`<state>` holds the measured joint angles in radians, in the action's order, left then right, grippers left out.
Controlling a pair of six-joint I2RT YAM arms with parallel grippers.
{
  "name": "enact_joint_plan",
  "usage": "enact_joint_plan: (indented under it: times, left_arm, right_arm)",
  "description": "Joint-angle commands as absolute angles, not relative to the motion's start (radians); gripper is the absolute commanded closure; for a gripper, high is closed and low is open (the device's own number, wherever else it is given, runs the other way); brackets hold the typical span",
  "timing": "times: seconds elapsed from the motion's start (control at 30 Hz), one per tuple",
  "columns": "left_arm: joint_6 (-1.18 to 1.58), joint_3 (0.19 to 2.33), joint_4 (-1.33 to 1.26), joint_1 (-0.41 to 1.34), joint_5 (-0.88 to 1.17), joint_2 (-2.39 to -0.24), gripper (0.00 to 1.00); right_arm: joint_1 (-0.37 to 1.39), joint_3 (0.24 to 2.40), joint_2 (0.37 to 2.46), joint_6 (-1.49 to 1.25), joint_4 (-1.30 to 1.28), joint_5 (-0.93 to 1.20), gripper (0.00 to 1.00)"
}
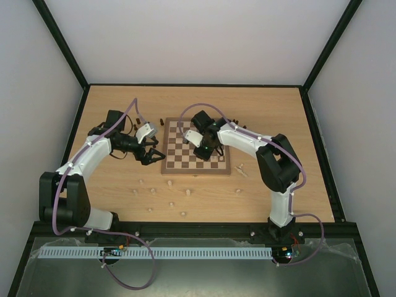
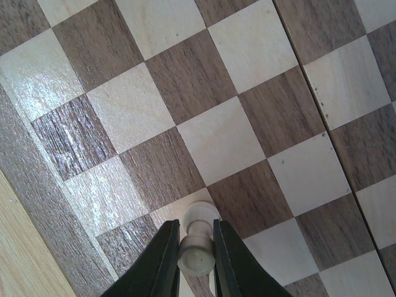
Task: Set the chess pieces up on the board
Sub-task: Place the chess piece on the chessboard.
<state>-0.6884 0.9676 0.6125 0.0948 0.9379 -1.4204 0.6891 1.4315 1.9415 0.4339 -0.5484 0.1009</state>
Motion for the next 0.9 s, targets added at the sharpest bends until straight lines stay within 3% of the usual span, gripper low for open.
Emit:
enact_joint_plan:
  times: [0.0,0.3,0.87]
  left_arm:
    - [-0.708,0.960,0.615,0.086,0.959,-1.420,0.01]
    - [-0.709,0.963,0.613,0.084,0.961,-1.431,0.01]
    - [-0.712,0.967,0.622,0.083,0.951,-1.441,0.01]
  right_arm:
    - [0.689,1.413,1.948,0.436,-0.586,0.105,0.85]
    - [0.689,1.399,1.925,0.440,-0.594,0.094,0.82]
    - [0.688,1.412,1.830,0.428,-0.554,0.140,0.62]
